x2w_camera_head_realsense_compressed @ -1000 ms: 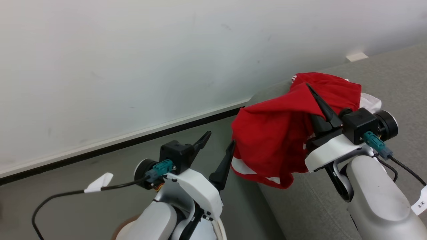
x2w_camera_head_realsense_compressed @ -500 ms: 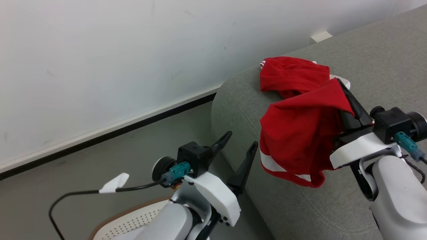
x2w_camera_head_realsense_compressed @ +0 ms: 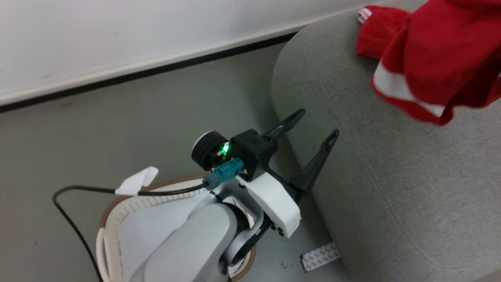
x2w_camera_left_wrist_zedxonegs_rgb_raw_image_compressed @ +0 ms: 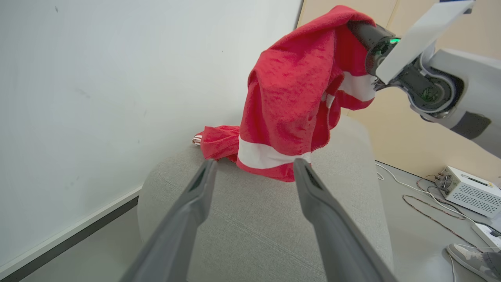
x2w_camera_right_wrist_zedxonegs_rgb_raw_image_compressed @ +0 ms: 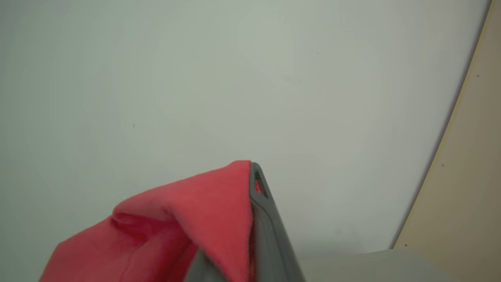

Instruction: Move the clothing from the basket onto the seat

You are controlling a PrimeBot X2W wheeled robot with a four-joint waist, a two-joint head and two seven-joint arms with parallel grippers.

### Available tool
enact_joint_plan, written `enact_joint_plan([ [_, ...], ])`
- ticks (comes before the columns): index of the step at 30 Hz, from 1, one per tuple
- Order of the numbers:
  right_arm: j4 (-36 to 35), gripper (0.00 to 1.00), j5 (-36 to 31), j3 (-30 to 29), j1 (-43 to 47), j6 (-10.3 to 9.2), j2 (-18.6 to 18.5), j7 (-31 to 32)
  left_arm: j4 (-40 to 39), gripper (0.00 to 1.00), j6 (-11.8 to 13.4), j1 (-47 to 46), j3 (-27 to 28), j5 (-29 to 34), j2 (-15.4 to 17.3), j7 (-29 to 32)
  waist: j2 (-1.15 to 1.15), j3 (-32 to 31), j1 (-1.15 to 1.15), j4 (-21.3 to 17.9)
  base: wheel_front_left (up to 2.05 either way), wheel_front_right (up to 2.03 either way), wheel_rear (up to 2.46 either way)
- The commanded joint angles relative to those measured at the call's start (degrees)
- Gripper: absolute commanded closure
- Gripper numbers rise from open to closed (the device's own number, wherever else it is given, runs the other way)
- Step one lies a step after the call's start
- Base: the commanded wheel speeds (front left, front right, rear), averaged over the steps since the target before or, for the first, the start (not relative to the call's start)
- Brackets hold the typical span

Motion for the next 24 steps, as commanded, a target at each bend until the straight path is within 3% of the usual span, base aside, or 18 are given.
enact_joint_plan([
  [1, 1.5, 1.0, -0.7, -2.4, -3.4, -0.15, -1.7, 0.0, -0.6, 0.0, -0.6, -1.8, 0.2, 1.0, 0.6, 0.1, 0.0, 8.0, -0.01, 4.7, 0.0, 0.0, 0.0],
  [6, 8.5, 1.0, -2.6, -11.9, -12.3, -0.15, -6.2, 0.9, -2.0, 0.0, -1.6, -5.3, 0.5, 1.6, 0.8, -0.3, 0.0, 13.8, -0.01, 7.2, 0.0, 0.0, 0.0],
  [9, 13.5, 1.0, -7.0, -17.6, -15.1, -0.15, -7.7, 1.1, -2.1, 0.0, -1.8, -6.2, 0.6, 1.6, 0.8, -0.8, 0.0, 16.0, -0.01, 8.5, 0.0, 0.0, 0.0],
  [15, 22.8, 1.0, -15.6, -29.4, -13.0, -0.15, -6.1, 0.5, -0.8, 0.0, -1.8, -5.5, 0.1, 1.2, 0.8, -1.9, 0.0, 17.7, -0.01, 10.6, 0.0, 0.0, 0.0],
  [16, 23.7, 0.95, -16.9, -31.2, -12.4, -0.15, -5.5, 0.5, -0.5, 0.0, -1.7, -5.3, 0.0, 1.2, 0.9, -2.1, 0.0, 17.8, -0.01, 10.8, 0.0, 0.0, 0.0],
  [17, 24.5, 0.65, -17.9, -33.0, -11.8, -0.15, -5.0, 0.4, -0.3, 0.0, -1.6, -5.1, 0.1, 1.2, 1.1, -2.3, 0.0, 17.7, -0.01, 10.9, 0.0, 0.0, 0.0],
  [18, 25.1, 0.18, -19.0, -34.3, -11.4, -0.15, -4.4, 0.3, -0.1, 0.0, -1.5, -5.0, 0.2, 1.2, 1.3, -2.4, 0.0, 17.6, -0.01, 10.9, 0.0, 0.0, 0.0],
  [19, 25.8, 0.0, -20.1, -35.4, -10.8, -0.15, -3.6, 0.2, 0.1, 0.0, -1.4, -4.8, 0.3, 1.1, 1.5, -2.5, 0.0, 17.4, -0.01, 10.8, 0.0, 0.0, 0.0],
  [24, 26.2, 0.0, -23.5, -37.3, -8.3, -0.15, 0.2, 0.0, 0.9, 0.0, -0.9, -3.5, 1.4, 0.5, 3.2, -3.5, 0.0, 15.2, -0.01, 9.3, 0.0, 0.0, 0.0],
])
